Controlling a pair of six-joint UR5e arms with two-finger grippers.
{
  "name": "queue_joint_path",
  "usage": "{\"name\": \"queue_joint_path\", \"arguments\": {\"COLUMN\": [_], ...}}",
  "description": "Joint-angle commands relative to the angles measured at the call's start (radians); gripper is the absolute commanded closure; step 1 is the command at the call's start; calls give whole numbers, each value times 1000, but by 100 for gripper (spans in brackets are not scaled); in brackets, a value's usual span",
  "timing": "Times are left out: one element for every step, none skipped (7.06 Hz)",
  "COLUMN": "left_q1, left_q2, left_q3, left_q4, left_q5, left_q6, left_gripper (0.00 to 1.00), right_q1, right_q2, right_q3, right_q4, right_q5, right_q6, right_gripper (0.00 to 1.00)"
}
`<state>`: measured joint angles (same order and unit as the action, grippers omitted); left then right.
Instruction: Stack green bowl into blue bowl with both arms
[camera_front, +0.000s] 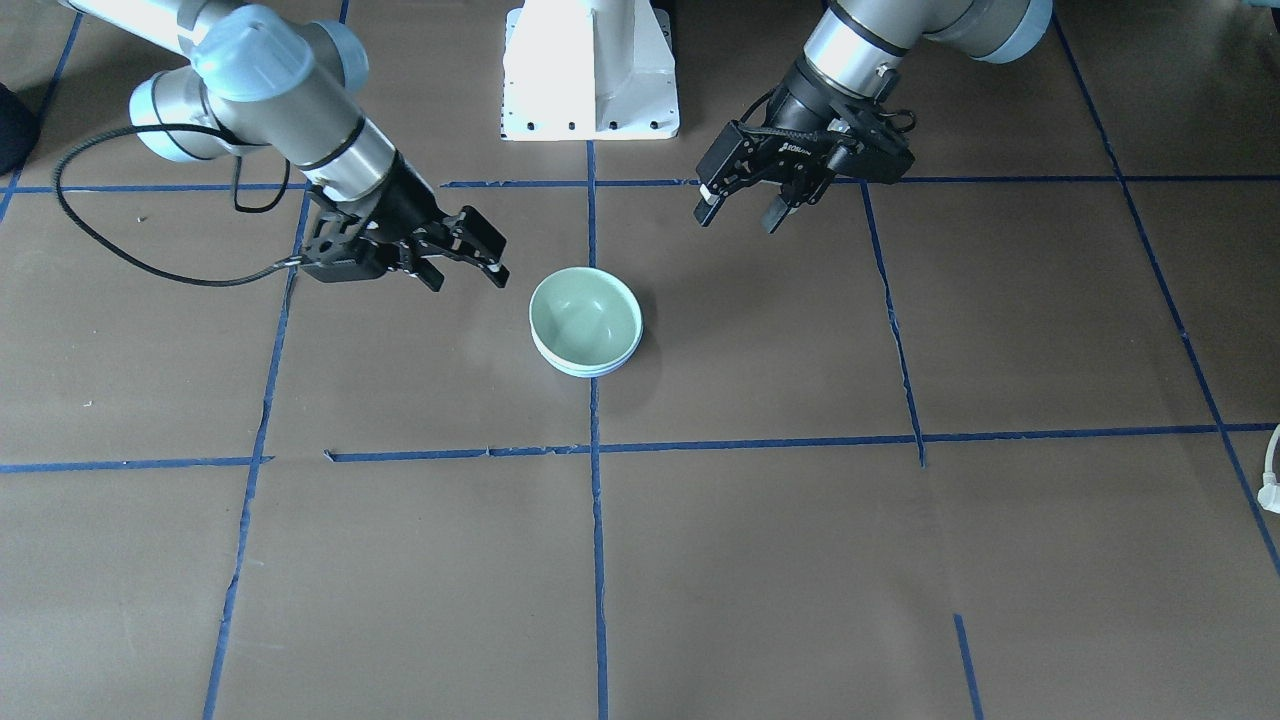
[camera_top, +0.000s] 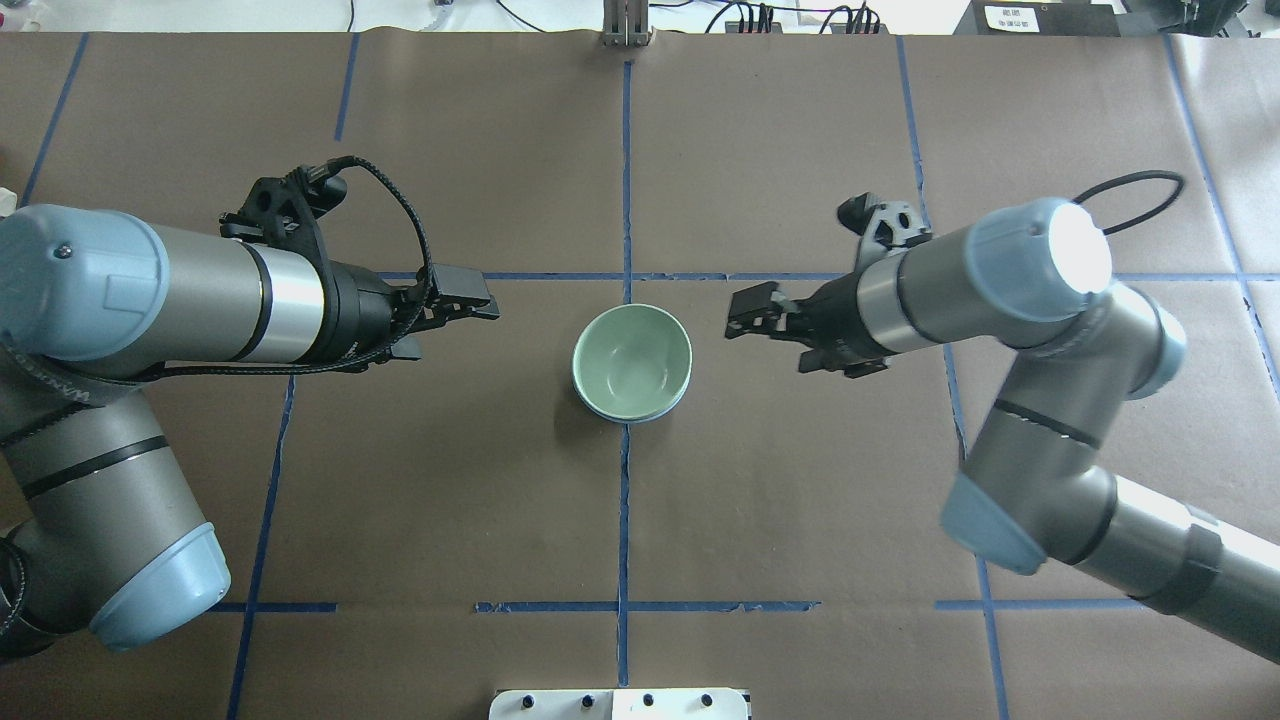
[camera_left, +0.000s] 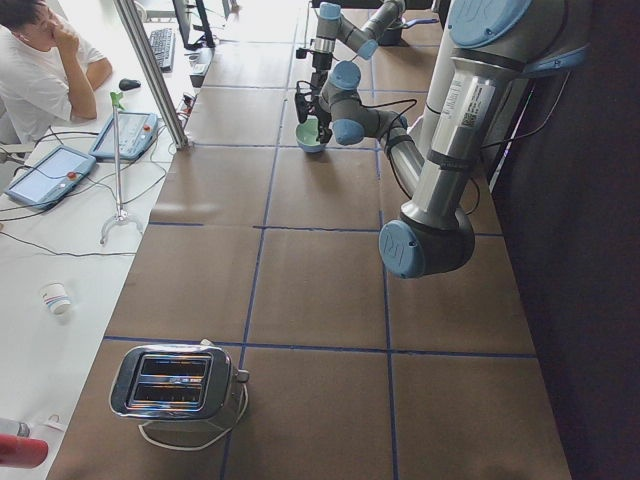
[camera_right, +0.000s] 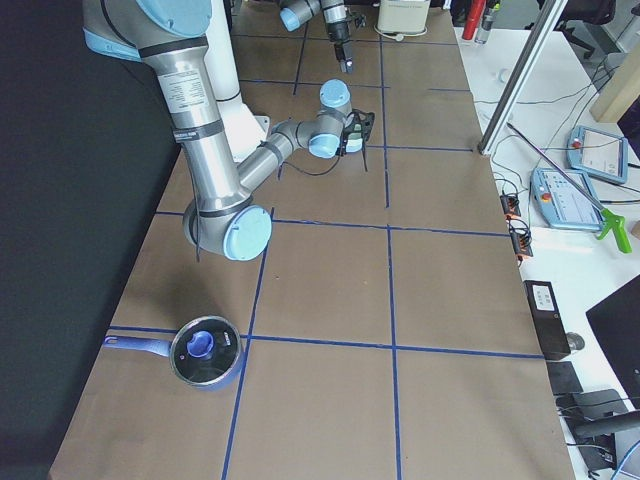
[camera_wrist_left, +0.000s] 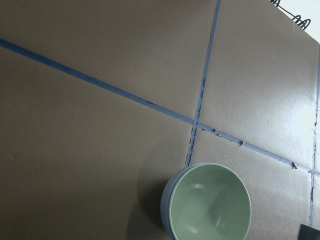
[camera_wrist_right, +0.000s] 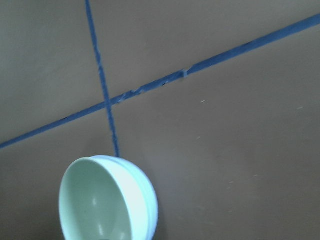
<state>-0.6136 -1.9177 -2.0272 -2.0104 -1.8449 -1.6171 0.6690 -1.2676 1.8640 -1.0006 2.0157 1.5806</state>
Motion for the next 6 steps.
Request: {"name": "queue_joint_path", "arguments": {"left_q1": [-17, -67, -142, -200, -272, -381], "left_q2": [37, 67, 100, 182, 275, 366], "left_q3": [5, -5, -21, -71, -109, -119], "left_q4": [66, 132, 241, 309, 332, 340], "left_q5": [-26, -115, -199, -245, -299, -373], "left_q6": [34, 152, 280, 462, 643, 824], "left_gripper": [0, 0, 0, 0, 0, 0], "right_q1": [268, 405, 510, 600, 698, 778], "right_q2": [-209, -311, -341, -357, -357, -351], "right_q3": [84, 71, 31, 2, -23, -26], "right_q4": [0, -4, -41, -144, -290, -493], "right_q5": [263, 341, 365, 368, 368, 345], "right_q6": [-180, -444, -682, -916, -1203, -1504], "right_gripper": [0, 0, 0, 0, 0, 0]}}
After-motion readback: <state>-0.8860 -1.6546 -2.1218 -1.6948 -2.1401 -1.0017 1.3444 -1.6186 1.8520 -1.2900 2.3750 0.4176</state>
